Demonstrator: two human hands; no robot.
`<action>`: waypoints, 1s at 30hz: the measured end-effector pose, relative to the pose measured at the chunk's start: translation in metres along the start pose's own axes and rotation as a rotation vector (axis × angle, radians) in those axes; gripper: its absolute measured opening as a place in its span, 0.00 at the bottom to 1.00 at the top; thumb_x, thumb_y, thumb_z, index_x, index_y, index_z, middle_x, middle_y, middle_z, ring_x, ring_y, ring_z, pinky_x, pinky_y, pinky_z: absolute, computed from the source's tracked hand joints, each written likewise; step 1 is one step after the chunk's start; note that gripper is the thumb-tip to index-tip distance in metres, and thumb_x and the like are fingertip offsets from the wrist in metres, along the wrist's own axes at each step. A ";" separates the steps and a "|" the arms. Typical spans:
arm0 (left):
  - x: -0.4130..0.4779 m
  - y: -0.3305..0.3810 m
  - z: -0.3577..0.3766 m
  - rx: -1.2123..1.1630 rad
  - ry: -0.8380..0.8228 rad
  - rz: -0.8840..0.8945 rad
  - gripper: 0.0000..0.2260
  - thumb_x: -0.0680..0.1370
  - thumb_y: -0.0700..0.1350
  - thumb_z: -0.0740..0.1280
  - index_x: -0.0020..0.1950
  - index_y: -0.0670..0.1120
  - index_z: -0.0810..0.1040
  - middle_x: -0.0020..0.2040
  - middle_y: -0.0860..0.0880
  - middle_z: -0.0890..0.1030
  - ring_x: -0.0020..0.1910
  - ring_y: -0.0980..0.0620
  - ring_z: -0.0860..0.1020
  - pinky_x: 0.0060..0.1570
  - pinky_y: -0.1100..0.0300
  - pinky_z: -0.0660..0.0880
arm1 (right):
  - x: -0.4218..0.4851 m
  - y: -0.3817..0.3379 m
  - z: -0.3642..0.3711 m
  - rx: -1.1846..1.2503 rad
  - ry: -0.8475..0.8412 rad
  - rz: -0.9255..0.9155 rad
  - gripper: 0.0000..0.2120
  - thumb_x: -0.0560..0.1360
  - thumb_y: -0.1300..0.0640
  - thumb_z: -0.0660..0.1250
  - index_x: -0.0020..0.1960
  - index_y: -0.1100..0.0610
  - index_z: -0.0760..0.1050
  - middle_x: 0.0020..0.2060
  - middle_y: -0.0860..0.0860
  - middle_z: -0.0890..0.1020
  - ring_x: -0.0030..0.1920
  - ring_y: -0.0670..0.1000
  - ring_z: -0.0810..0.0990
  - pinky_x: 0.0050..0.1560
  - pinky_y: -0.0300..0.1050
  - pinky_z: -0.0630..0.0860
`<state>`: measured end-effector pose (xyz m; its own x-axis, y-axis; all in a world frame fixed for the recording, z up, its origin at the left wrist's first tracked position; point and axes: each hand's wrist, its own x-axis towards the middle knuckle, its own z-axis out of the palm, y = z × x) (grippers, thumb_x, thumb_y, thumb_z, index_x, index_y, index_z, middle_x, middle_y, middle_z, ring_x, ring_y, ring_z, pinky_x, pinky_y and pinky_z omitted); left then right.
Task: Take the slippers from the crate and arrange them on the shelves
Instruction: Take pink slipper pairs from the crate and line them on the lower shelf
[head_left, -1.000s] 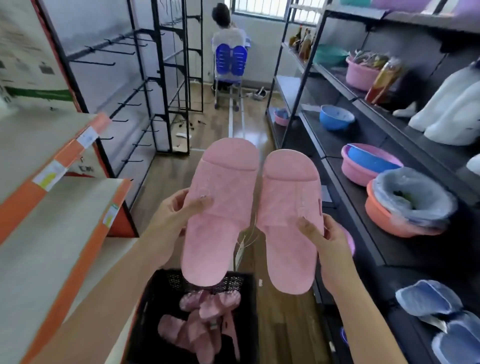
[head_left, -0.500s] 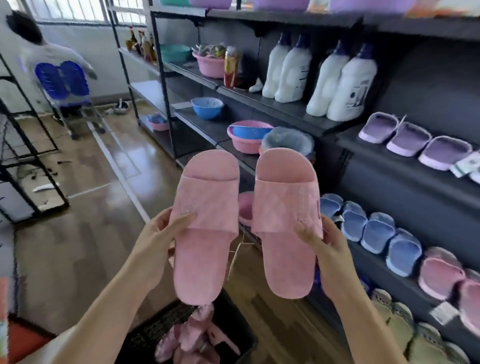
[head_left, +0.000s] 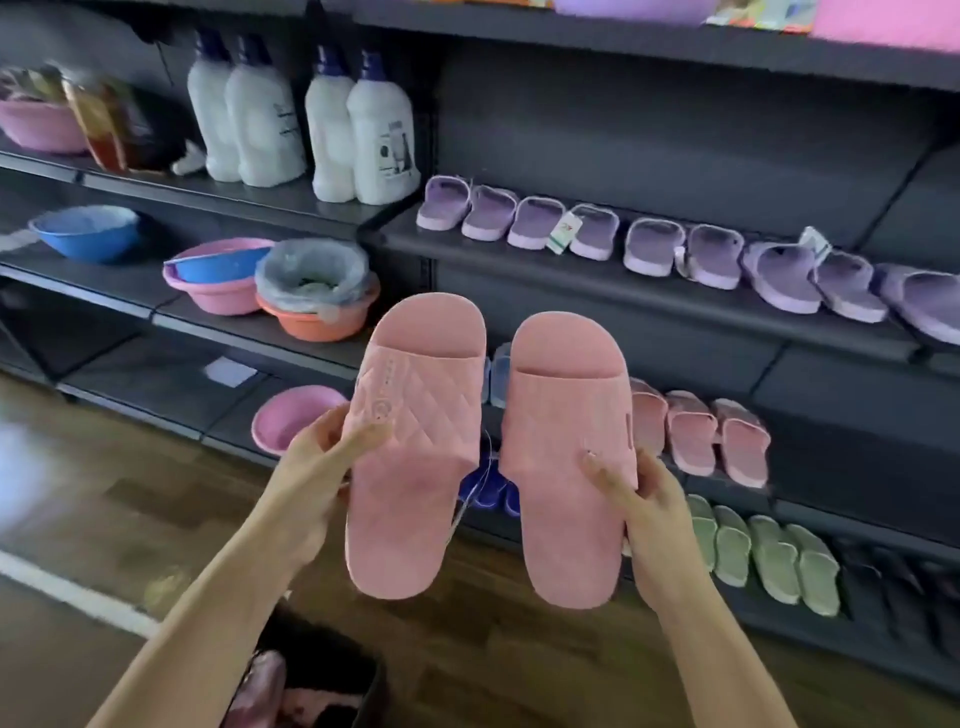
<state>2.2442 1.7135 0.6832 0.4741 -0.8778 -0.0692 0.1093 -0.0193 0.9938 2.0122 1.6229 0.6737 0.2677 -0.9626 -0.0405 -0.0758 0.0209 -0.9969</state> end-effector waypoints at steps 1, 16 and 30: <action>0.001 0.000 0.018 -0.003 -0.018 -0.013 0.41 0.46 0.68 0.75 0.54 0.50 0.77 0.44 0.51 0.83 0.46 0.48 0.79 0.39 0.56 0.73 | -0.001 0.002 -0.017 -0.006 0.031 0.001 0.40 0.45 0.25 0.70 0.50 0.46 0.75 0.46 0.44 0.82 0.50 0.52 0.81 0.52 0.59 0.78; -0.022 -0.050 0.273 0.028 -0.295 -0.112 0.44 0.48 0.71 0.73 0.61 0.56 0.74 0.54 0.57 0.82 0.56 0.51 0.77 0.51 0.51 0.73 | -0.030 0.034 -0.271 0.022 0.310 0.062 0.35 0.51 0.36 0.70 0.51 0.57 0.75 0.40 0.40 0.79 0.45 0.48 0.78 0.44 0.44 0.73; 0.041 -0.079 0.433 0.036 -0.431 -0.249 0.22 0.66 0.54 0.74 0.57 0.53 0.72 0.51 0.57 0.77 0.50 0.52 0.74 0.53 0.50 0.68 | 0.017 0.066 -0.390 0.116 0.556 0.154 0.34 0.48 0.36 0.70 0.49 0.52 0.76 0.43 0.47 0.82 0.45 0.50 0.81 0.39 0.43 0.75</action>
<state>1.8765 1.4715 0.6392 0.0325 -0.9623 -0.2701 0.1399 -0.2632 0.9546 1.6377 1.5026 0.6339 -0.2841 -0.9427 -0.1750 0.0401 0.1707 -0.9845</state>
